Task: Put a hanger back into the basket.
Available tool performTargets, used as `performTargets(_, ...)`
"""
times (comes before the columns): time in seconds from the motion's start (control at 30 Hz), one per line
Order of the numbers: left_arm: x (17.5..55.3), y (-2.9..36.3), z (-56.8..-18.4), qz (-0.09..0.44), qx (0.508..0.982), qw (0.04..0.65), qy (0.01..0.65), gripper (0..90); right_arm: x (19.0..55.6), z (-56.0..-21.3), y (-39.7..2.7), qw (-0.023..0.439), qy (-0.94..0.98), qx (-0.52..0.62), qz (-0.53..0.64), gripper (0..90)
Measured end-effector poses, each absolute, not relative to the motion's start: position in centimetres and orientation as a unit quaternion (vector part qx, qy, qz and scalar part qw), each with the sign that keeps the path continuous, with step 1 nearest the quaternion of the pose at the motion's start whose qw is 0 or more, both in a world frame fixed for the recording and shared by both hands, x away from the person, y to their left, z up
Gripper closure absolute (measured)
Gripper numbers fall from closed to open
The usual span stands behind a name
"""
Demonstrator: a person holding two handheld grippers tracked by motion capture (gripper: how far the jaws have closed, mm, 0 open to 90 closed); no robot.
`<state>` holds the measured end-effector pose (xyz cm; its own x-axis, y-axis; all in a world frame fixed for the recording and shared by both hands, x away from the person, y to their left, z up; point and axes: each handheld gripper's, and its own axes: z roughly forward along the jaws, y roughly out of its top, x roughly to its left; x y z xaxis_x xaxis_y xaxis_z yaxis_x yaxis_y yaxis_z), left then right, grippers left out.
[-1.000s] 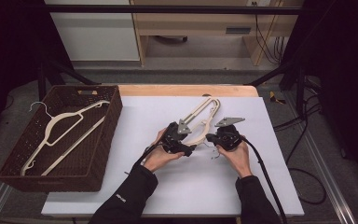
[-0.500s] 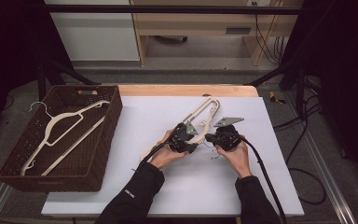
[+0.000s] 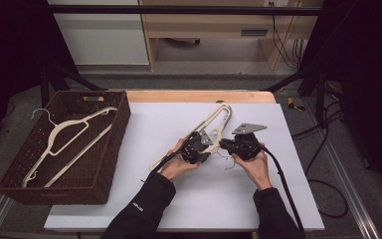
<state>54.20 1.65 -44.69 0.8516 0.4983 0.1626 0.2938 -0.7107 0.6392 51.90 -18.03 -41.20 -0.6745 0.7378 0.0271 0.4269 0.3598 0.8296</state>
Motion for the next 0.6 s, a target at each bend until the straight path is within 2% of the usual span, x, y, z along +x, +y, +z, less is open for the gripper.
performTargets(0.2,54.0,2.4,-43.6,0.177,0.905,0.318,0.221,75.3,50.5,-38.6,-20.7,0.226,0.76,0.37,0.484,66.7)
performTargets(0.47,54.1,4.3,-41.7,0.196,0.894,0.327,0.237,78.8,49.8,-39.0,-23.5,0.228,0.736,0.403,0.494,56.4)
performTargets(0.6,54.2,5.2,-41.0,0.208,0.885,0.332,0.253,80.6,49.5,-39.6,-23.6,0.225,0.738,0.407,0.488,45.1)
